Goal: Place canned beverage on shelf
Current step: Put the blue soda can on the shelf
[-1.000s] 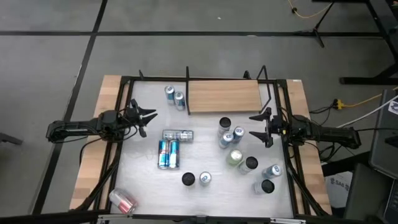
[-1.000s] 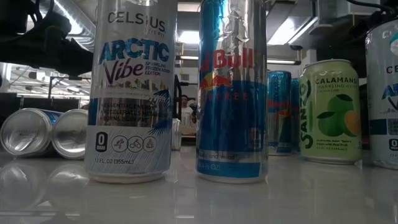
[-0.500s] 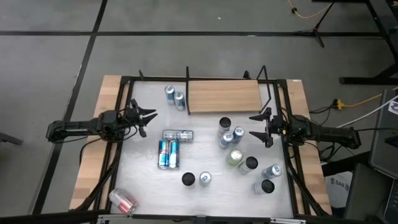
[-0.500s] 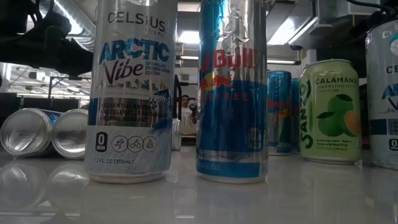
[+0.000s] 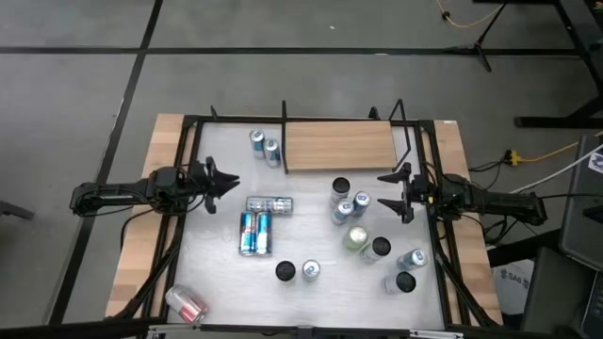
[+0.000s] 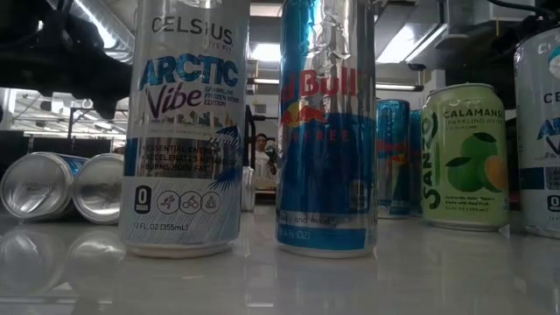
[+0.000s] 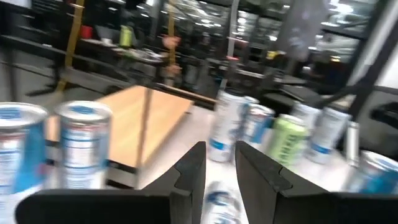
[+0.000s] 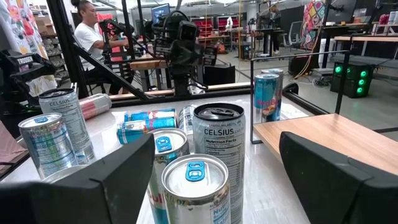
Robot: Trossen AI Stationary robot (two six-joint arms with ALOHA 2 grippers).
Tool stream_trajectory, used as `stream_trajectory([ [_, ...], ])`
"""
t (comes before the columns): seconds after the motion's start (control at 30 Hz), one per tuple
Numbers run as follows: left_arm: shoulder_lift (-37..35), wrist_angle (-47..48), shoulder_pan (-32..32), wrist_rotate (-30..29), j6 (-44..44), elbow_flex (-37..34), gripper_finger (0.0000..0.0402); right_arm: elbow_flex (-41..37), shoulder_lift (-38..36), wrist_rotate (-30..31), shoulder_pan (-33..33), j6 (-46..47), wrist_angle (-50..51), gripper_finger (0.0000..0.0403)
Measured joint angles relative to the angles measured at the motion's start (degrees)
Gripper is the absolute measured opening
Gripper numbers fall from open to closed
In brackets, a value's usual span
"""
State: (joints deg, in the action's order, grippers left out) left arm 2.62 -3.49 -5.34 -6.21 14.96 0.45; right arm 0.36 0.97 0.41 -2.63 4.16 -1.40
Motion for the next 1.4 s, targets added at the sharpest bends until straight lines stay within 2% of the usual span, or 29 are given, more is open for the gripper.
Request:
stream_trajectory([
  [0.07, 0.0, 0.0, 0.3, 1.3, 0.1, 0.0, 0.008, 0.0, 0.0, 0.0, 0.0, 0.0, 0.0, 0.0335],
  [0.3, 0.0, -1.1, 3.3, 0.6, 0.1, 0.0, 0.008, 0.0, 0.0, 0.4, 0.0, 0.8, -0.1, 0.0335],
  [0.43, 0.0, -1.9, 5.6, -2.3, 0.1, 0.0, 0.008, 0.4, 0.0, 0.4, 0.0, 6.9, -3.0, 0.0335],
  [0.63, 1.0, -3.7, 9.6, -6.8, 0.0, 0.0, 0.008, 4.6, 0.7, -0.7, 0.0, 6.7, -3.0, 0.0335],
  [0.77, 3.6, -7.0, 12.0, -10.1, -0.2, 0.0, 0.008, 8.5, 3.7, -3.1, 0.0, 5.5, -3.0, 0.0335],
  [0.9, 6.6, -10.3, 13.2, -12.7, -2.1, 0.0, 0.008, 13.5, 10.5, -3.8, 0.0, 4.3, -2.9, 0.0335],
  [1.07, 9.2, -12.7, 13.4, -14.4, -3.5, 0.0, 0.008, 21.7, 23.4, -4.3, 0.0, 4.4, 0.3, 0.0335],
  [1.4, 9.8, -12.7, 13.4, -14.4, -3.5, 0.0, 0.008, 43.6, 46.0, -3.5, 0.0, 3.5, 22.5, 0.0335],
])
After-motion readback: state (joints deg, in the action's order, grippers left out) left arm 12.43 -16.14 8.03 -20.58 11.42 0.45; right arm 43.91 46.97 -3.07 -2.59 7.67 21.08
